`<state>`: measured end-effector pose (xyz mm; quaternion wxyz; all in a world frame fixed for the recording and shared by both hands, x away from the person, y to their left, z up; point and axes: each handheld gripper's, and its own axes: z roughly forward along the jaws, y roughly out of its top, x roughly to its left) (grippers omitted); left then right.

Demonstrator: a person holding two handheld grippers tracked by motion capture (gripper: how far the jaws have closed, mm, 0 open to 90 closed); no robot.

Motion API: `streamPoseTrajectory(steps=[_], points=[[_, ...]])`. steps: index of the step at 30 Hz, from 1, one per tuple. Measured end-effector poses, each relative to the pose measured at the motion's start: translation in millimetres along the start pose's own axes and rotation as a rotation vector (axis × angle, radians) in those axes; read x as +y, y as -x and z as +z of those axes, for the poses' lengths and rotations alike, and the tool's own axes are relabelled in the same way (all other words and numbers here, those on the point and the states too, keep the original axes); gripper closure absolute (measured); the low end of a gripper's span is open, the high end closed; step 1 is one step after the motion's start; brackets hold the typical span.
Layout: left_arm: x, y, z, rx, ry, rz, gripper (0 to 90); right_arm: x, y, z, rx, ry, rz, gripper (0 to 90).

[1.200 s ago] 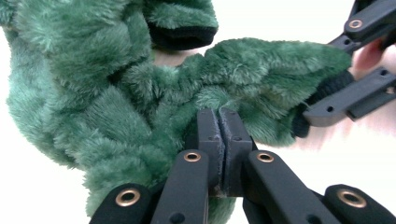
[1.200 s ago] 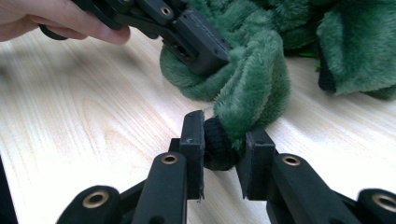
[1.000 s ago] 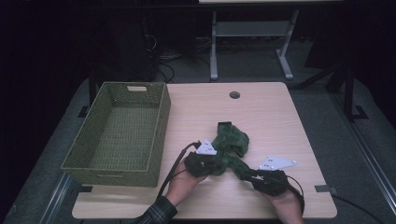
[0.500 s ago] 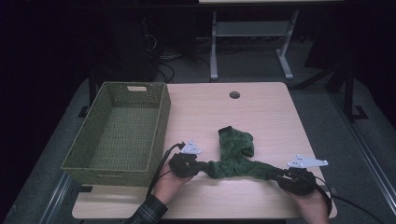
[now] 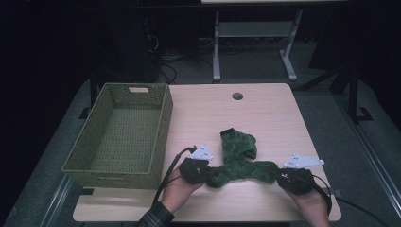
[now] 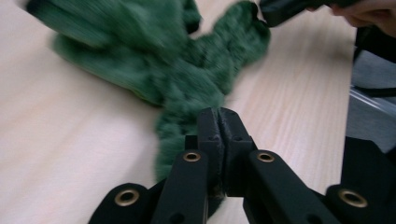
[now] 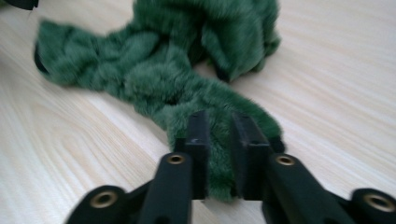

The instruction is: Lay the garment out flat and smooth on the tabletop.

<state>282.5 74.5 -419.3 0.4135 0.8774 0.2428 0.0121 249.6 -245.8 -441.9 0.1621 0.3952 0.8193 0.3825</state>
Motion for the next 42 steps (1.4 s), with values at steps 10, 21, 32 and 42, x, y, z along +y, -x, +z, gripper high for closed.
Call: streamPoseTrajectory(steps=[10, 21, 32, 42], points=[[-19.0, -15.0, 34.7, 0.059, -0.129, -0.002, 89.9, -6.4, 9.7, 25.3, 0.008, -0.145, -0.008, 89.6], [-29.4, -24.4, 17.1, 0.051, -0.197, 0.018, 89.9, -16.7, -12.9, 11.0, 0.098, -0.194, -0.001, 89.9], [-21.3, -26.1, 0.8, 0.014, -0.155, 0.001, 80.3, -4.8, -26.1, -2.3, 0.121, -0.112, -0.016, 80.7], [37.8, -46.9, 1.5, 0.021, -0.05, 0.077, 57.9, 15.2, -6.1, 14.2, 0.092, -0.053, 0.03, 65.6]])
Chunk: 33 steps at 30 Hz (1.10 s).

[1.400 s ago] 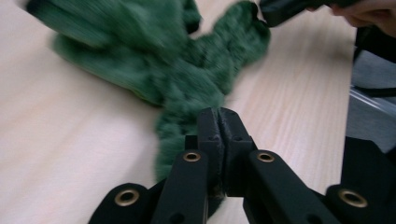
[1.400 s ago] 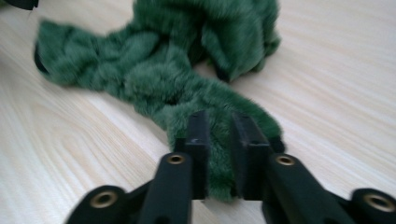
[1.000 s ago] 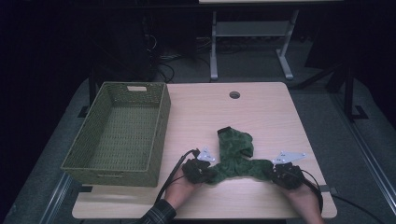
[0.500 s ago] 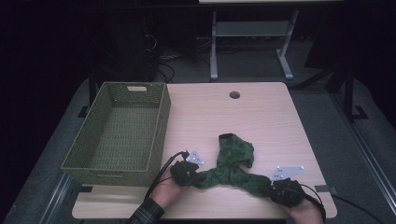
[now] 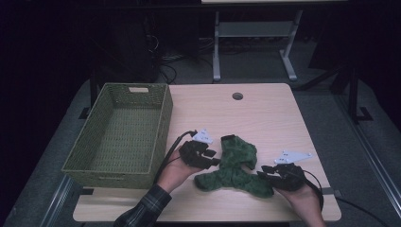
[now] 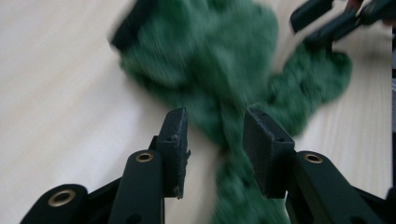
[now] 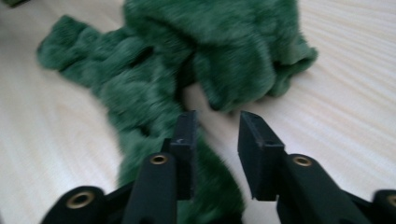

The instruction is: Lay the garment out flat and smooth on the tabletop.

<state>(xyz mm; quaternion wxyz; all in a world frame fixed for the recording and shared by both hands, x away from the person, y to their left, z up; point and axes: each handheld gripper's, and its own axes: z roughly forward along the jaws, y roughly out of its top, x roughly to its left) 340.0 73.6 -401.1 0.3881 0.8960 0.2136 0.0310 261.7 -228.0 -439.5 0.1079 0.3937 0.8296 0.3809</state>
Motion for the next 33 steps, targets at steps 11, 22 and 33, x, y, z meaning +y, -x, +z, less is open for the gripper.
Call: streamPoseTrajectory(steps=[11, 22, 33], points=[[49.1, -25.4, 23.9, -0.005, 0.023, 0.038, 50.9, 0.3, 5.9, 14.7, 0.004, -0.023, 0.037, 56.3], [51.2, -32.2, 45.5, -0.014, -0.036, 0.015, 84.9, 4.1, 7.3, 23.3, 0.025, -0.014, 0.065, 51.8], [41.1, -32.0, 7.7, 0.005, 0.097, -0.061, 85.6, 12.0, 8.0, 41.6, 0.008, -0.052, 0.061, 53.0]])
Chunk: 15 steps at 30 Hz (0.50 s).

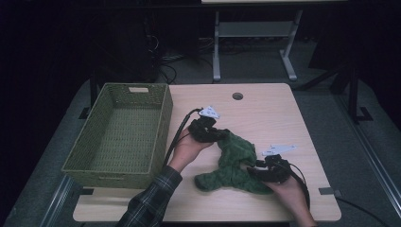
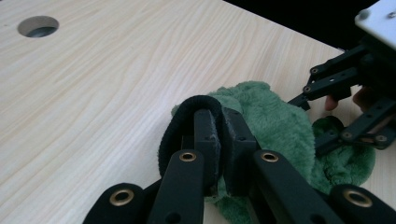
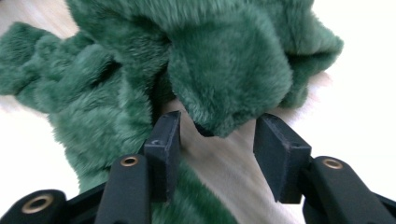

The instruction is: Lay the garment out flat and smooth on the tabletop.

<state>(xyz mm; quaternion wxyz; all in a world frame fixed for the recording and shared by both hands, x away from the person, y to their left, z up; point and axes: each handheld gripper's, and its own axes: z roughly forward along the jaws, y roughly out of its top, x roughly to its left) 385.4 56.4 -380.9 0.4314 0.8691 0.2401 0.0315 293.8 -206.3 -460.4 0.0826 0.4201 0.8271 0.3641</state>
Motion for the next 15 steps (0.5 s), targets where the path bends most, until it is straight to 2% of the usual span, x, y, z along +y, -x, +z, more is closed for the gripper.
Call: streamPoseTrajectory(steps=[1, 3, 4, 5, 6, 8, 9, 10, 12, 13, 15], points=[[-0.8, 0.1, -0.5, 0.0, 0.001, -0.001, 85.6, 2.5, 0.8, 1.9, -0.002, 0.008, -0.009, 61.7], [-3.1, 0.0, -1.6, 0.003, 0.001, -0.001, 85.6, 4.5, 1.2, 3.4, -0.003, 0.008, -0.01, 63.5], [-4.5, -0.6, -2.6, 0.004, -0.002, 0.001, 85.5, 5.3, 1.0, 3.6, -0.004, 0.005, -0.009, 67.4], [-5.3, -1.0, -3.1, 0.003, 0.0, 0.0, 85.6, 6.0, 1.3, 3.1, 0.0, 0.013, -0.006, 75.8], [-8.1, -1.5, -5.6, 0.008, 0.005, -0.004, 85.6, 6.5, 2.3, 1.7, -0.011, 0.02, -0.013, 78.4], [-9.1, -1.5, -7.4, 0.01, 0.006, -0.007, 85.6, 7.5, 2.8, -0.4, -0.017, 0.035, -0.012, 80.0], [-10.0, -1.7, -9.7, 0.013, 0.008, -0.003, 85.6, 11.8, 6.7, -7.5, -0.033, 0.058, -0.019, 80.9], [-11.4, -1.1, -15.8, 0.017, 0.026, -0.02, 85.6, 15.6, 9.2, -11.4, -0.041, 0.061, -0.025, 81.1], [-11.7, -1.3, -19.6, 0.024, 0.032, -0.02, 85.6, 19.9, 12.2, -15.7, -0.049, 0.075, -0.03, 81.4], [-12.3, -1.2, -23.1, 0.027, 0.042, -0.023, 85.6, 30.2, 16.9, -25.2, -0.058, 0.101, -0.028, 81.5], [-14.1, 0.2, -29.7, 0.035, 0.056, -0.035, 85.6, 34.6, 18.8, -28.1, -0.063, 0.111, -0.04, 81.5]])
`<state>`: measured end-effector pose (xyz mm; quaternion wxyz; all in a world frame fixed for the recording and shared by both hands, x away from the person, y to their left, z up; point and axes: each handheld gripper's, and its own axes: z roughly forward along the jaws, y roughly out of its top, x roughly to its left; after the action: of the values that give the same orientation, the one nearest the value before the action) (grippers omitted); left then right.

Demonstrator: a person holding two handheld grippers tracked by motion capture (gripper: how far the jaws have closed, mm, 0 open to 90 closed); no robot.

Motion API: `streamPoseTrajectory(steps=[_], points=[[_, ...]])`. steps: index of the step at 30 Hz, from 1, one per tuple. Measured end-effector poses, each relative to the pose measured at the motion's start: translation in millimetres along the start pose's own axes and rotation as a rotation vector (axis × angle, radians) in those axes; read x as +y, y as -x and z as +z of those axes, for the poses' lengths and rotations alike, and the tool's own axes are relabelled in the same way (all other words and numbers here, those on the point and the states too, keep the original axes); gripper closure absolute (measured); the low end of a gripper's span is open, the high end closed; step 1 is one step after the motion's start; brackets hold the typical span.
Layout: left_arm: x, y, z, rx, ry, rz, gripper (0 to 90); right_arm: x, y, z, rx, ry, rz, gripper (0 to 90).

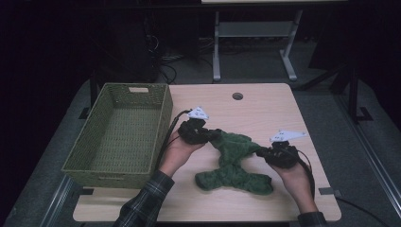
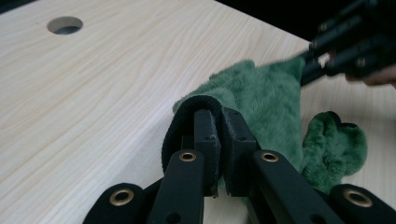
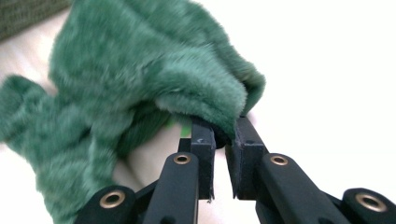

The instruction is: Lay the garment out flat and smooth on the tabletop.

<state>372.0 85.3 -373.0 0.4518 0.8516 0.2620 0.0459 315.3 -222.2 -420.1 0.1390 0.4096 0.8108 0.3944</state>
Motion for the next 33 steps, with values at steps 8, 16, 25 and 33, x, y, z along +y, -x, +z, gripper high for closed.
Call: streamPoseTrajectory(steps=[8, 16, 25, 33], points=[[-17.0, 1.3, -8.9, 0.034, -0.006, -0.035, 85.7, 40.7, -0.5, -17.0, -0.007, 0.049, -0.08, 81.5], [-47.4, -6.2, 18.8, 0.034, -0.133, -0.086, 85.7, 18.2, 11.2, 18.5, 0.045, -0.098, -0.02, 81.5], [-67.3, -7.7, 48.9, 0.021, -0.223, -0.086, 85.5, -12.8, 23.0, 43.7, 0.05, -0.21, 0.026, 82.0], [-55.9, -1.7, 30.4, 0.009, -0.199, -0.068, 55.0, -10.1, 22.5, 26.5, 0.06, -0.193, 0.025, 65.9]])
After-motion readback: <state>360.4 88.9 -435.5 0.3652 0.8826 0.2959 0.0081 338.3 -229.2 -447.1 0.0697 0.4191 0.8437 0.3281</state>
